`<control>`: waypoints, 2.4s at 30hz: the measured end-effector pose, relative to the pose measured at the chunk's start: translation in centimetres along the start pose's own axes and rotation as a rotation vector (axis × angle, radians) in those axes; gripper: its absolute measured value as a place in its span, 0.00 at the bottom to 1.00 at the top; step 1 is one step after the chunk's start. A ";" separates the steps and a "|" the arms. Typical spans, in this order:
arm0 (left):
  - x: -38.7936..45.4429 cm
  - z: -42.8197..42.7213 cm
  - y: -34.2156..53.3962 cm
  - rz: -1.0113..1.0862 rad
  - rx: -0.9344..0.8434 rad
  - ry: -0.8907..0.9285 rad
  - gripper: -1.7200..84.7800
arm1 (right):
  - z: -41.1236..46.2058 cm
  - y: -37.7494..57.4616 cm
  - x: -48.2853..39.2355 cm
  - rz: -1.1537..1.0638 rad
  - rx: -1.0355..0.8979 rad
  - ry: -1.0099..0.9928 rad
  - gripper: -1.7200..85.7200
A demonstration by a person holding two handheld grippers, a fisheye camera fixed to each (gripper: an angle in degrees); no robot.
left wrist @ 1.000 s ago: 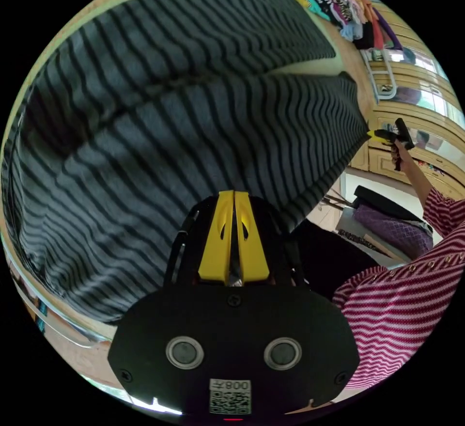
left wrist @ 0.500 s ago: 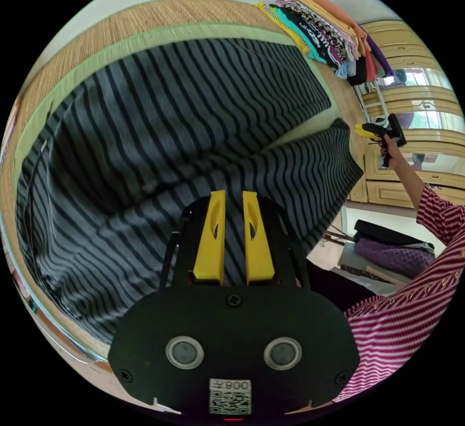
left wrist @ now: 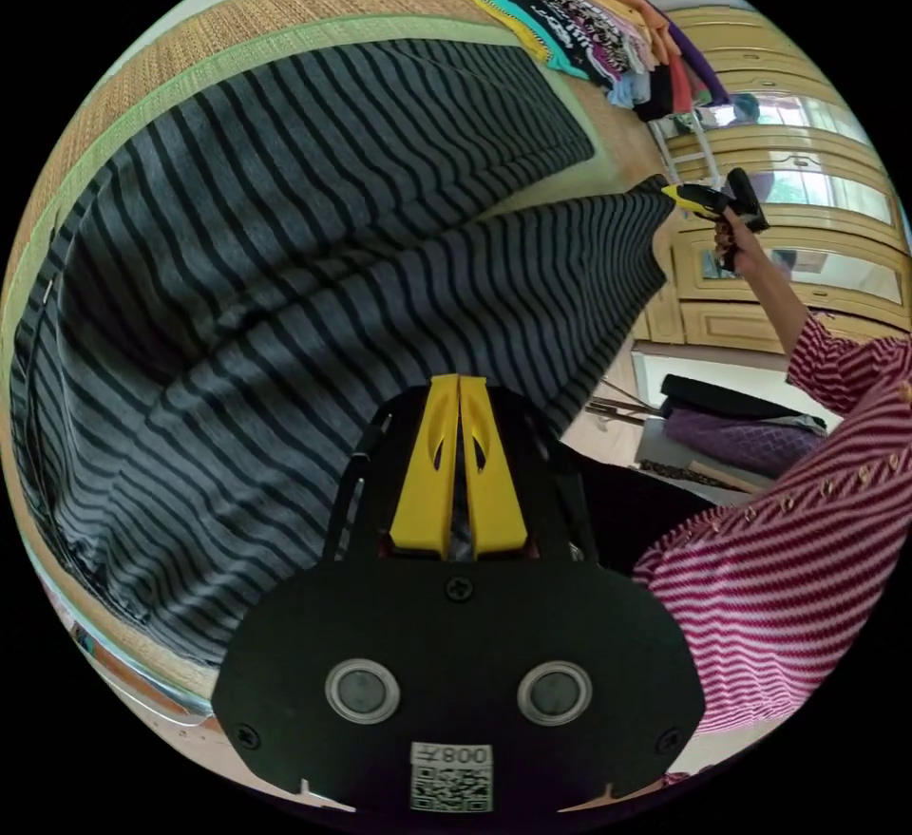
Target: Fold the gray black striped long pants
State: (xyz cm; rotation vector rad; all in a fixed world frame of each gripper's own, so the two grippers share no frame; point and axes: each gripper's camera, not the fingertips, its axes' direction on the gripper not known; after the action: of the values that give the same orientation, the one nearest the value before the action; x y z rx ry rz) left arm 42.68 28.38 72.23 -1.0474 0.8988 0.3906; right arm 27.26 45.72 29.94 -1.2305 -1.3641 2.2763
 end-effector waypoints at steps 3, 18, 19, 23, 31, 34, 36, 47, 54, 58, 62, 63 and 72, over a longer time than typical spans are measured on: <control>0.4 -0.5 1.9 -0.014 0.023 0.041 0.03 | -2.5 3.8 0.6 0.043 0.111 -0.110 0.05; -0.3 -1.5 -3.7 0.151 0.016 0.027 0.03 | -4.3 7.0 -1.9 0.089 0.311 -0.183 0.04; -0.5 -1.7 -3.7 0.131 0.033 0.022 0.03 | -4.1 6.0 -1.0 0.110 0.319 -0.202 0.04; -2.3 -1.5 -4.2 0.030 0.053 -0.078 0.03 | -1.0 -0.1 3.6 0.198 0.288 -0.285 0.03; -1.3 -1.0 1.2 0.021 -0.031 0.029 0.10 | 4.9 -3.8 6.4 0.238 0.098 -0.010 0.08; -0.4 0.5 4.4 -0.006 -0.113 0.085 0.11 | 6.6 -4.2 8.0 0.278 0.044 -0.002 0.11; -0.2 0.8 5.6 -0.036 -0.132 0.098 0.11 | 7.4 -5.7 8.1 0.265 0.038 -0.042 0.11; -6.7 -8.2 8.6 -0.317 0.161 -0.120 0.09 | 15.0 -22.8 -0.9 -0.110 -0.080 -0.008 0.11; -9.9 -10.7 13.2 -0.467 0.269 -0.110 0.06 | 22.3 -29.7 -6.0 -0.244 -0.160 0.008 0.10; -9.6 -10.2 16.7 -0.508 0.247 -0.101 0.07 | 25.7 -32.2 -10.1 -0.340 -0.178 -0.032 0.09; -9.8 -8.6 19.9 -0.553 0.246 -0.044 0.04 | 31.5 -34.2 -16.0 -0.491 -0.287 -0.068 0.09; -9.8 -8.5 20.2 -0.552 0.243 -0.039 0.04 | 33.7 -34.8 -18.0 -0.541 -0.322 -0.065 0.08; -7.3 -7.4 26.7 -0.498 0.194 -0.056 0.02 | 44.2 -40.0 -21.6 -0.578 -0.452 0.053 0.02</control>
State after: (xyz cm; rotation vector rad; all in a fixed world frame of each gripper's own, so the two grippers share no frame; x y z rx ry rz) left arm 17.25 35.59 61.11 -1.0333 0.5844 -0.0831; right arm -1.12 27.90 83.81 -0.8301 -1.9683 1.5838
